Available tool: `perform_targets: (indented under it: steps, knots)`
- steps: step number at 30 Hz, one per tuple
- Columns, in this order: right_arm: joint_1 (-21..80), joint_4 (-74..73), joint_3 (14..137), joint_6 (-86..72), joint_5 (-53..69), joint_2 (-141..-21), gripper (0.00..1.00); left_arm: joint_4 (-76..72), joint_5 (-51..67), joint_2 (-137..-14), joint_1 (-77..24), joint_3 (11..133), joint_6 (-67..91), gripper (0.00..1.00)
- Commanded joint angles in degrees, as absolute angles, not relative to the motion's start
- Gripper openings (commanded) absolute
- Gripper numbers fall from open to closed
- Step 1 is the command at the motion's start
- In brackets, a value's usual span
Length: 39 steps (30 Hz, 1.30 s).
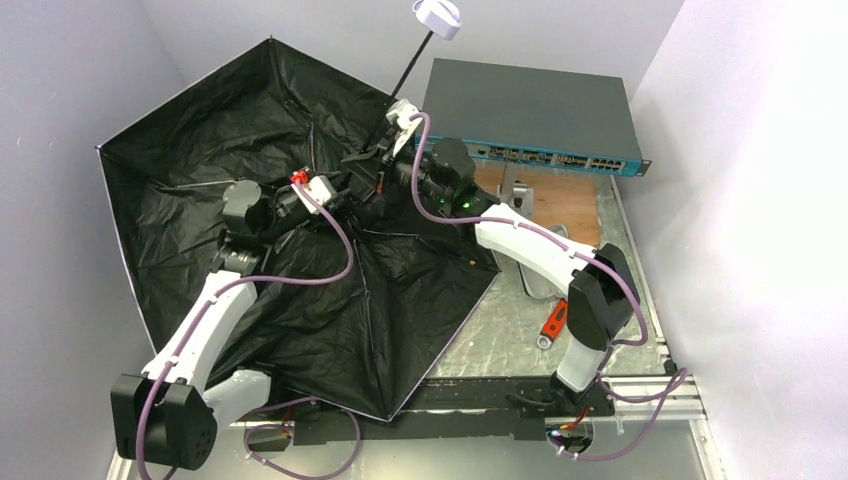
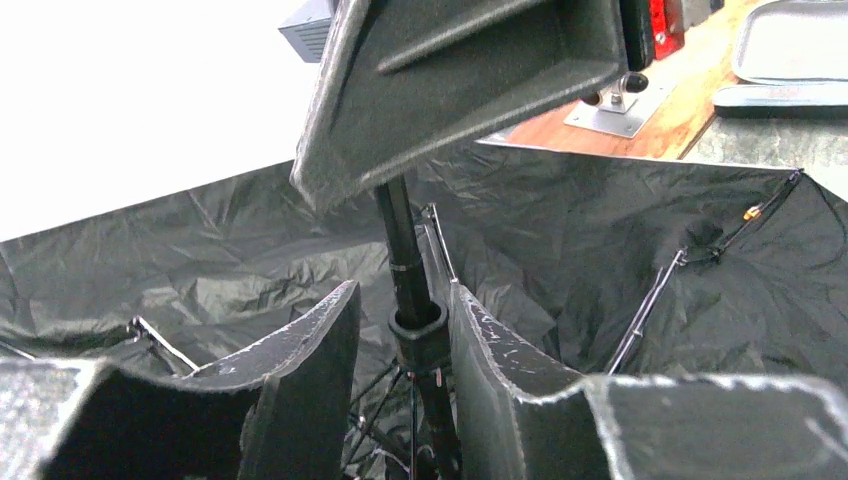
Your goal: Open the umbrella
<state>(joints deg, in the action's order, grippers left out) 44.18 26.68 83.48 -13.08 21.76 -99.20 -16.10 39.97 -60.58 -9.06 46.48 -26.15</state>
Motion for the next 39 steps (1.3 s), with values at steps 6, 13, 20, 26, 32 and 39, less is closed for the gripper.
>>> perform_targets:
  steps: [6,13,20,26,32,39]
  knots:
    - [46.35,34.35,83.21,-14.52,24.58,-94.7,0.0,-14.38,34.01,-61.61,-13.12,50.25,-25.9,0.38]
    - [46.52,33.92,84.99,-14.48,22.27,-93.15,0.0,-12.23,22.17,-64.25,-12.81,47.67,-30.41,0.24]
    - [46.48,31.75,87.01,-16.64,22.4,-89.68,0.0,-7.27,19.87,-67.72,-7.54,43.11,-36.58,0.31]
    - [46.49,31.21,85.36,-18.29,23.33,-87.0,0.0,-2.93,23.16,-70.43,-0.74,47.81,-38.47,0.28]
    - [46.54,30.32,81.44,-16.64,24.49,-84.77,0.0,-2.49,29.8,-67.35,1.58,53.41,-38.9,0.0]
    - [46.53,28.64,76.55,-10.93,26.91,-81.81,0.37,4.34,38.06,-64.41,1.65,63.51,-39.6,0.0]
